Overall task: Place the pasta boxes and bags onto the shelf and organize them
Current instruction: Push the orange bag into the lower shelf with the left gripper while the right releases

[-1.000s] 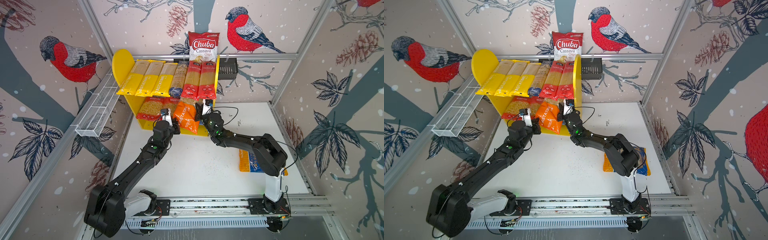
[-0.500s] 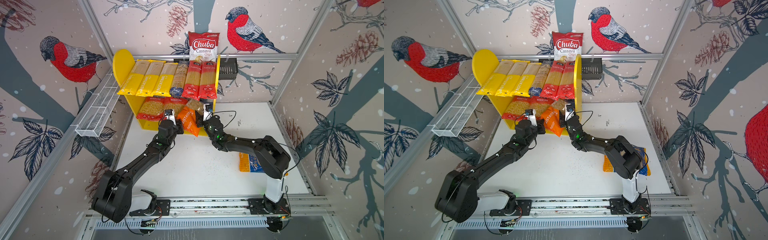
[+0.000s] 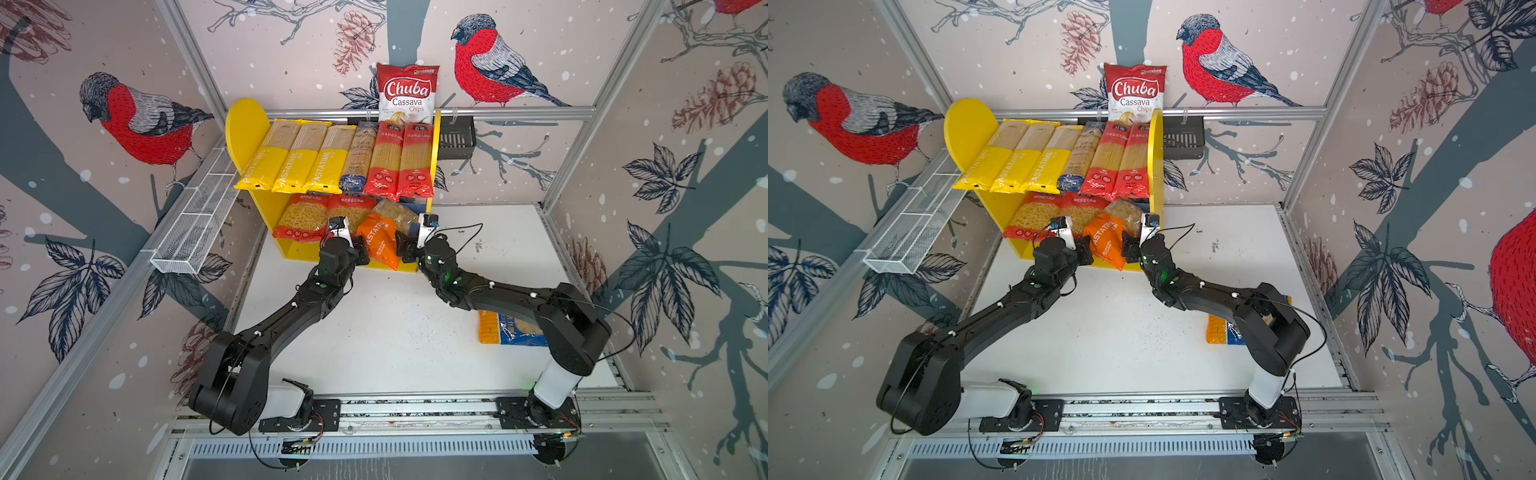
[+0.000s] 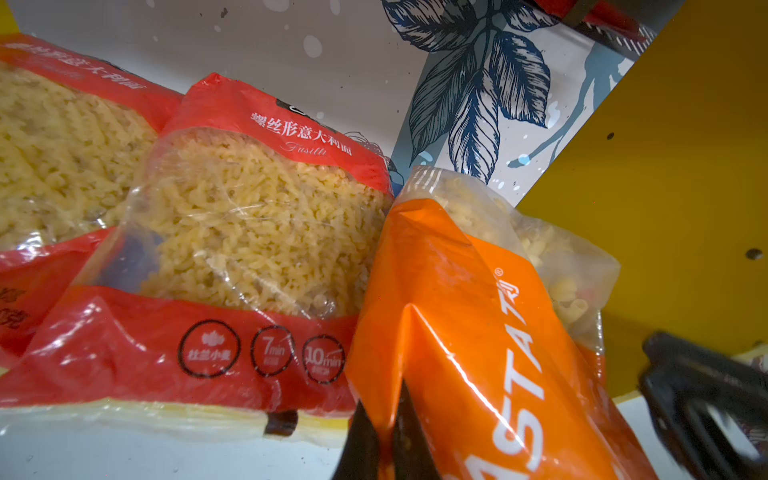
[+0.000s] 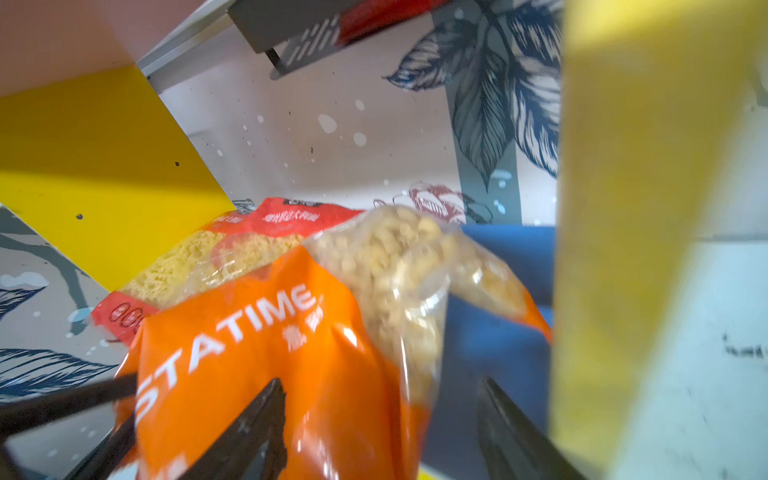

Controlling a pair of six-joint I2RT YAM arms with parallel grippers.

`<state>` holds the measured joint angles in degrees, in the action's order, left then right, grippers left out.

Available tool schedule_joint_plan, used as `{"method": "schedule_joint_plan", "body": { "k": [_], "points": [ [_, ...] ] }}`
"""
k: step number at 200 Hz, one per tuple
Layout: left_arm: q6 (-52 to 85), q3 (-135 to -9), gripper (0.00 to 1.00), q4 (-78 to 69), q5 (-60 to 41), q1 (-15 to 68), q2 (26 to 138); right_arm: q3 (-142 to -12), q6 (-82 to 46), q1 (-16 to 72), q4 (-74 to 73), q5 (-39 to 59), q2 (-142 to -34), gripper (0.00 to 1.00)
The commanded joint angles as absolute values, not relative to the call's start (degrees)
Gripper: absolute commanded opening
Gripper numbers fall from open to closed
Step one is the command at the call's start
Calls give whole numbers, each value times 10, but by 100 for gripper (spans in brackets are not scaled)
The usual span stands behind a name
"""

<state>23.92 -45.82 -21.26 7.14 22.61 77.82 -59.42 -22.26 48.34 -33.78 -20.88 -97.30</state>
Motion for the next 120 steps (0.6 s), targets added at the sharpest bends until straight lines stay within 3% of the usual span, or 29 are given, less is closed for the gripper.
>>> {"method": "schedule_joint_plan", "body": {
  "k": [1,50,120],
  "points": [
    [264,-455,0,-252,69,226,778,-561,-296,484,-322,-210,-935,73],
    [302,-471,0,-272,82,229,786,-485,-389,484,-307,-142,-865,70],
    [284,-542,0,-266,61,313,863,-416,-503,502,-362,-88,-844,71]
  ]
}}
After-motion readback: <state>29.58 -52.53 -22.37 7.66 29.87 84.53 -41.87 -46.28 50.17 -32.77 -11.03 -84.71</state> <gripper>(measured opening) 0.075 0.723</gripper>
